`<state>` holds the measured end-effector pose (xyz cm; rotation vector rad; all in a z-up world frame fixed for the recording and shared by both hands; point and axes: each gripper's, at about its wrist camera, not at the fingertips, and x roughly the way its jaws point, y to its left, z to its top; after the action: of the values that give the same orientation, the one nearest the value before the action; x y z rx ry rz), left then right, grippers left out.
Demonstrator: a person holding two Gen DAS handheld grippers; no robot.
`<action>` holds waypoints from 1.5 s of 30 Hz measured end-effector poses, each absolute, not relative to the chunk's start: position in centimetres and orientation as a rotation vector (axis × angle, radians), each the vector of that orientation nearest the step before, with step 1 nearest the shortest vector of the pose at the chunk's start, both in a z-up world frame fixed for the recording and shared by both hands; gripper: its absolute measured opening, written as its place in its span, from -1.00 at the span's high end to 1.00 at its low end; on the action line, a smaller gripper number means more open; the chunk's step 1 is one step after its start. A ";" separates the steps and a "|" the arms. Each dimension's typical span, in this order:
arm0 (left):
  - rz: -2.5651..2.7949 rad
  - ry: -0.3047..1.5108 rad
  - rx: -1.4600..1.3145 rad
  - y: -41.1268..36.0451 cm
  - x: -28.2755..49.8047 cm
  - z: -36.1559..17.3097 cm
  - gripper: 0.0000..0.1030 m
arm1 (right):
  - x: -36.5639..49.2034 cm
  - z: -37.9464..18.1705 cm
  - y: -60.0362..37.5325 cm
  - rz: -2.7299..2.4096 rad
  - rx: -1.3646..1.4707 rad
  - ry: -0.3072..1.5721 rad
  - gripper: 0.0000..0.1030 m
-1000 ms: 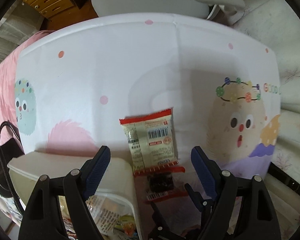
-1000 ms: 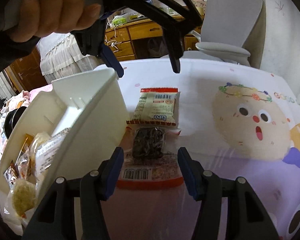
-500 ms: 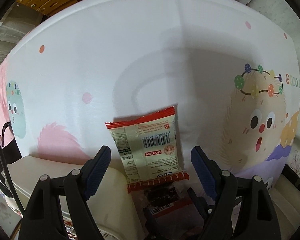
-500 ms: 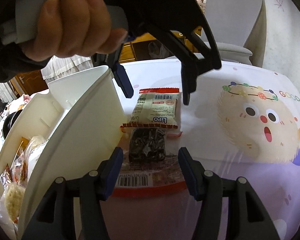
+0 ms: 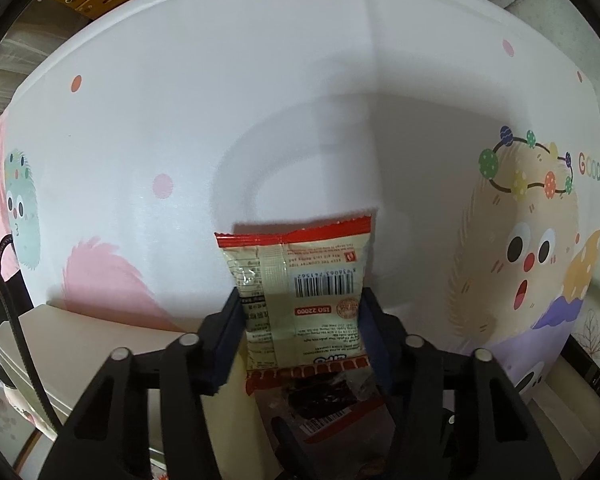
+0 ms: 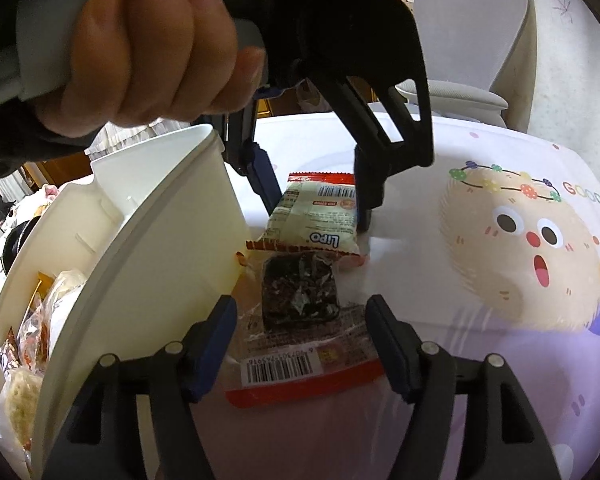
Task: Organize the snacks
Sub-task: 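Grasp the red-edged printed packet with the left gripper, then carry the red-edged packet into the tray with the left gripper while the right gripper grasps the chocolate packet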
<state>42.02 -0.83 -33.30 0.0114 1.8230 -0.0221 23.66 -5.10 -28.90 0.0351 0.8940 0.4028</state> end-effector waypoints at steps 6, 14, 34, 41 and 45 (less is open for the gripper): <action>-0.031 1.804 -0.011 -0.4 41.6 -32.7 0.14 | 23.6 -28.9 -5.2 0.388 0.006 0.894 -0.01; -0.054 1.762 -0.026 -0.3 41.8 -31.5 0.15 | 23.2 -28.8 -5.0 0.427 -0.031 0.905 0.23; -0.199 1.557 -0.138 1.0 39.7 -20.6 0.15 | 23.0 -26.9 -6.5 0.443 -0.022 0.938 0.60; -0.208 1.468 -0.169 4.0 37.8 -15.7 0.15 | 23.5 -25.7 -6.0 0.462 -0.111 0.882 0.04; -0.167 1.438 -0.170 6.9 36.2 -14.3 0.15 | 24.4 -25.7 -5.4 0.476 -0.165 0.859 -0.03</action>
<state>36.20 6.88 -14.35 -0.1701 1.4375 -0.1668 24.38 -5.37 -25.67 -0.1646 0.8589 0.4756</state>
